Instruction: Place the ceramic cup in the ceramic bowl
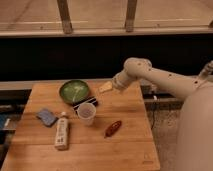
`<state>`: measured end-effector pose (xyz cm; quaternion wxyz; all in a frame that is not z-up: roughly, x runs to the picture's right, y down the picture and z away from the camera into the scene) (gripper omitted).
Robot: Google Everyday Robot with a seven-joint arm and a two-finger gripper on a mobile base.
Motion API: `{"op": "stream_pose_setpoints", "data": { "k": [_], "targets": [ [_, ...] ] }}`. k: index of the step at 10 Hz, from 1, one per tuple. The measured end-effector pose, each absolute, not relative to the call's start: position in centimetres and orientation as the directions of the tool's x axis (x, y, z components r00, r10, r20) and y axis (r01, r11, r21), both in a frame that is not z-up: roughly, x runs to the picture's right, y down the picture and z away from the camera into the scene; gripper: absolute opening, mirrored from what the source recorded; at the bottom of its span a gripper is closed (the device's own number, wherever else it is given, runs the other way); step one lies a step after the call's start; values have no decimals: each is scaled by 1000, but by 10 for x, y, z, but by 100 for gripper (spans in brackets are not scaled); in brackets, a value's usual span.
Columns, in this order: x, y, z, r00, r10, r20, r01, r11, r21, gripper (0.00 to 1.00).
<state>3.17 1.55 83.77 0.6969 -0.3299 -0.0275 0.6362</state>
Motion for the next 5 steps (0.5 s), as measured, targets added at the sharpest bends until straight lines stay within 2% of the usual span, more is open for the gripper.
{"op": "stream_pose_setpoints", "data": {
  "k": [5],
  "targets": [
    [13, 43, 804, 271, 885, -377, -878, 68, -473, 80]
  ]
}}
